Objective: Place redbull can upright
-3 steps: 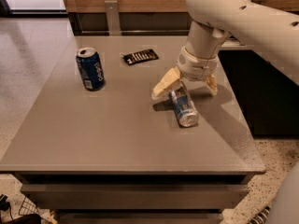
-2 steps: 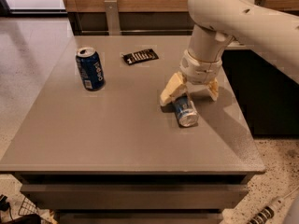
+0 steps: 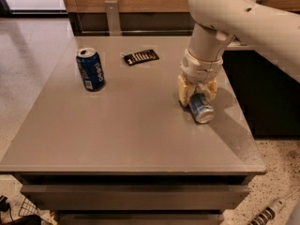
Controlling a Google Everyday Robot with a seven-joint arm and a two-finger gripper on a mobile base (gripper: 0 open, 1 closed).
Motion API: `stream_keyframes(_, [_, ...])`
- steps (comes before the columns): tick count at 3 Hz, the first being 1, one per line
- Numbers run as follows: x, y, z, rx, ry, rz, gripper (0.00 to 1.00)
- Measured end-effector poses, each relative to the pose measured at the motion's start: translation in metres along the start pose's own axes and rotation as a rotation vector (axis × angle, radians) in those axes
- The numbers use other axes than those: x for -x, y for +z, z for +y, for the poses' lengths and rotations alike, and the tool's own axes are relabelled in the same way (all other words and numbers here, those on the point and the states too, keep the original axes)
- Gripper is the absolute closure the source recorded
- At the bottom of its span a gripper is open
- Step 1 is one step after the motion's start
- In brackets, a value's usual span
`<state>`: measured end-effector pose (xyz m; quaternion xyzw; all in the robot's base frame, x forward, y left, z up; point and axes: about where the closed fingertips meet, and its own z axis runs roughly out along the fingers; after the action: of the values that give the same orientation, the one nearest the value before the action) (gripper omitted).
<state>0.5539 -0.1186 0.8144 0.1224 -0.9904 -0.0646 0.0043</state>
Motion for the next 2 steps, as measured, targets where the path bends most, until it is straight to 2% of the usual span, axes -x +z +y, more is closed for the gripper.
stream_keyframes(1, [0.0, -0.0065, 0.0008, 0.0, 0.0, 0.0, 0.87])
stream_keyframes(2, [0.0008, -0.0062, 0.0014, 0.0, -0.001, -0.004, 1.0])
